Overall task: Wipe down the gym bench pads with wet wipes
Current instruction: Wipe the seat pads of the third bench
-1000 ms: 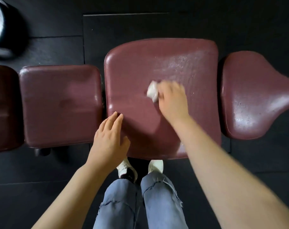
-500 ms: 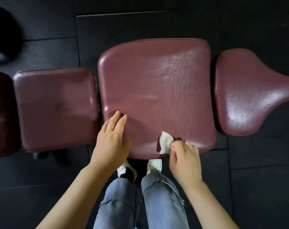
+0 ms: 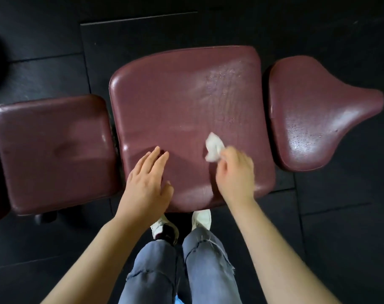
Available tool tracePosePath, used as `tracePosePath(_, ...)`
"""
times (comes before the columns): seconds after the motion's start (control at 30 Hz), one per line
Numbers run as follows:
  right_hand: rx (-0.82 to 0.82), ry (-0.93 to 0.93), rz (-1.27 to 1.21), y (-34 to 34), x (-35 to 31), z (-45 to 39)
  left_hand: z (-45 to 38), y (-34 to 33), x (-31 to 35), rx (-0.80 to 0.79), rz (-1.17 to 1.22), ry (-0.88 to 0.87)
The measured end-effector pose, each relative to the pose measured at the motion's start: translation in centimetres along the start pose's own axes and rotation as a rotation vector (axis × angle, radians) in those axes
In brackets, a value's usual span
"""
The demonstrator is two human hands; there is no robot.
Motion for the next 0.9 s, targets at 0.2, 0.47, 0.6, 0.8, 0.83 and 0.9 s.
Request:
tracePosePath(0.2,-0.057,-0.076,-0.025,0.8,2.1,1.1,0.0,-0.1,1.4,-0.025,0.062,-0.156)
tracePosePath(0.47,0.074,0.006,0.143,0.8,-2.4,-20.7,-1.2,-0.6,0.7,0.059,-0.071,-0.185)
tracePosePath(0.6,0.013,-0.175,0.043,0.8,3.0,-1.8,-0.7,-1.2,1.4,0.022,-0.064,-0.168)
tracePosePath(0.8,0.000,-0.229,-0.031,1.4,5.6,4.4,-0.9,-2.3,2.9,-0.036,-0.060,-0.229)
tracePosePath(0.83,0.017,-0.182,-0.023,1.4,5.3,0.5,-1.0,-2.4,3.1,-0.026,-0.070,-0.226)
tracePosePath(0.9,0.136,-0.099,-0.025,1.4,4.8,-8.7,-1.1,-2.4,3.2,0.015,-0.106,-0.226)
Point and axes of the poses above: each hand's wrist, its own z-axis away from the middle knuckle, its own y-axis out of the back of the hand, x = y × z, the point moved 7 cm from there along -z, towards the middle knuckle, and after that the axes turned 9 degrees about y, right-handed, at the moved point
